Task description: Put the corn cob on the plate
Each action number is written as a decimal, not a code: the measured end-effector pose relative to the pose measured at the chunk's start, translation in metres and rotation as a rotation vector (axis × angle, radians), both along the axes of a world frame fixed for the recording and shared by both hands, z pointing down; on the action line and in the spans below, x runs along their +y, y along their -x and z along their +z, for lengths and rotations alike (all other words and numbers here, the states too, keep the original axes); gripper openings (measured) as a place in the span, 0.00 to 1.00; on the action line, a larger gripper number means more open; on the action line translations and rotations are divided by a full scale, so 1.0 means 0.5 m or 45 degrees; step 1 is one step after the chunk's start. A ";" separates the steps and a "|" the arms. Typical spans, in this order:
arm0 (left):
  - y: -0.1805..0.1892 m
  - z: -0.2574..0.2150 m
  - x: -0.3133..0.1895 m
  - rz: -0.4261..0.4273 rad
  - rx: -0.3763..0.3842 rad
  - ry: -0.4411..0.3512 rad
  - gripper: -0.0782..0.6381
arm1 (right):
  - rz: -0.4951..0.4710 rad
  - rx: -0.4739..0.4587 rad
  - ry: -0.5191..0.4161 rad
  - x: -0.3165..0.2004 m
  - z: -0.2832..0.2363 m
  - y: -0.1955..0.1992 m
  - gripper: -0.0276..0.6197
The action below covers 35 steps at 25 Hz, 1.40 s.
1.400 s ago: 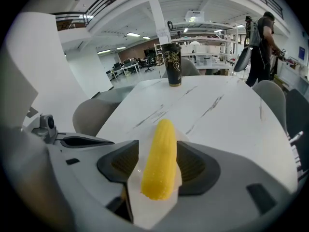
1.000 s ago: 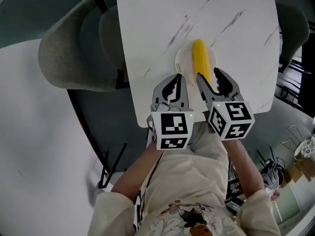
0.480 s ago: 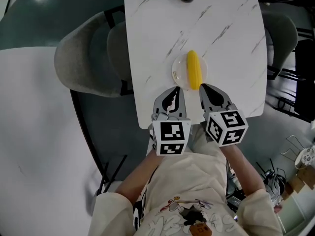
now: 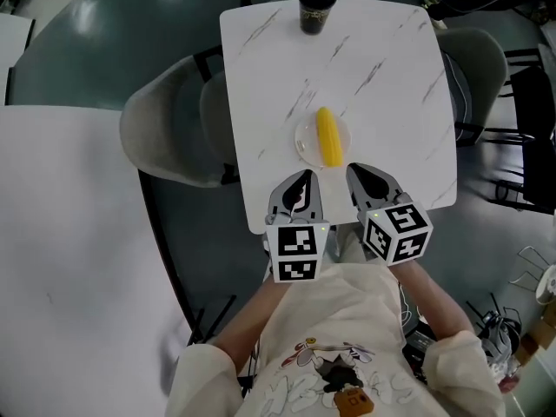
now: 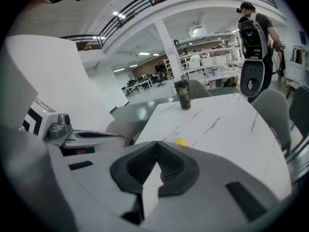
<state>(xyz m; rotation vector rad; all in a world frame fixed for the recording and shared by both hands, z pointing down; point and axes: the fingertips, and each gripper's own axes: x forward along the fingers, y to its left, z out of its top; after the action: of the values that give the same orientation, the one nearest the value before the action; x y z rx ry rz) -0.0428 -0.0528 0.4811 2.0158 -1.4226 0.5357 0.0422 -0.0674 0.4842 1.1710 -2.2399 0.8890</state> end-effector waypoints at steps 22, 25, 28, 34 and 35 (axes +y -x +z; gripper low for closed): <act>-0.010 -0.190 0.071 -0.024 0.046 -0.092 0.12 | -0.038 -0.149 -0.255 0.073 -0.249 -0.038 0.05; -0.003 -0.210 0.094 -0.020 0.051 -0.099 0.12 | -0.025 -0.176 -0.256 0.101 -0.271 -0.035 0.05; -0.002 -0.229 0.114 -0.020 0.047 -0.119 0.12 | -0.031 -0.196 -0.257 0.129 -0.283 -0.033 0.05; -0.027 -0.240 0.144 0.022 0.057 -0.138 0.12 | -0.025 -0.182 -0.299 0.161 -0.303 -0.033 0.05; -0.031 -0.241 0.146 0.031 0.056 -0.142 0.12 | -0.020 -0.187 -0.299 0.166 -0.300 -0.036 0.05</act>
<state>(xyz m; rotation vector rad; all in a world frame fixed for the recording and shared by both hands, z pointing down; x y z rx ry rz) -0.0272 0.0202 0.3605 2.1213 -1.4318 0.4281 0.0599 0.0153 0.3342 1.2220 -2.5246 0.7420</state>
